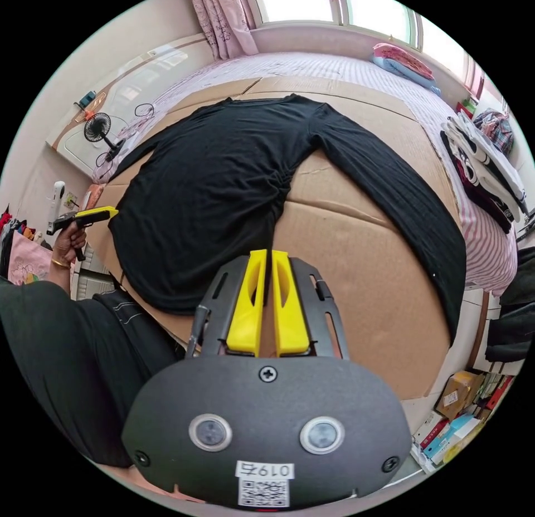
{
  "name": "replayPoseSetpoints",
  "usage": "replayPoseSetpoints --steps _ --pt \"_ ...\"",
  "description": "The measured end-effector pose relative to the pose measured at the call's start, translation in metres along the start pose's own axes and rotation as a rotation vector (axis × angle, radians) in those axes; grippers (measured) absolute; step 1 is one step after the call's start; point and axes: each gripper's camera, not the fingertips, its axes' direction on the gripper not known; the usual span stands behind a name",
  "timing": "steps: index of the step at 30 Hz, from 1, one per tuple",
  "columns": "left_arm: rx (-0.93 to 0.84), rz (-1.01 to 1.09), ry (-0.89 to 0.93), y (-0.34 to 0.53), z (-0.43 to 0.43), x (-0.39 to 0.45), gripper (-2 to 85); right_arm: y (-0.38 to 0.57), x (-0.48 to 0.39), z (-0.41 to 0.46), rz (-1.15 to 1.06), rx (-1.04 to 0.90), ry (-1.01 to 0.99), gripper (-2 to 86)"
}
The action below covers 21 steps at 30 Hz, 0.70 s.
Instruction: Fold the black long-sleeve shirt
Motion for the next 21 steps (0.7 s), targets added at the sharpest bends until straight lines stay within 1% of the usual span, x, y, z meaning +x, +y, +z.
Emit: replayPoseSetpoints --steps 3,7,10,14,18,21 --pt "-0.007 0.011 -0.016 -0.002 -0.002 -0.003 1.2 0.000 0.008 -0.003 0.023 0.025 -0.033 1.3" --pt "-0.016 0.009 -0.010 -0.005 -0.008 -0.013 1.0 0.003 0.030 -0.017 0.079 0.111 -0.124 3.1" --pt "0.012 -0.001 -0.005 -0.009 -0.016 -0.021 0.9 -0.005 0.040 -0.019 0.108 0.153 -0.154 5.3" --pt "0.074 -0.008 0.013 -0.025 -0.022 -0.027 0.9 -0.026 0.039 0.003 0.109 0.090 -0.172 8.4" --pt "0.065 0.020 -0.008 -0.042 -0.015 -0.023 0.9 -0.036 0.033 0.013 0.115 0.082 -0.175 9.3" --pt "0.049 0.041 -0.042 -0.053 -0.008 -0.020 0.8 -0.041 0.026 0.021 0.119 0.034 -0.110 9.4"
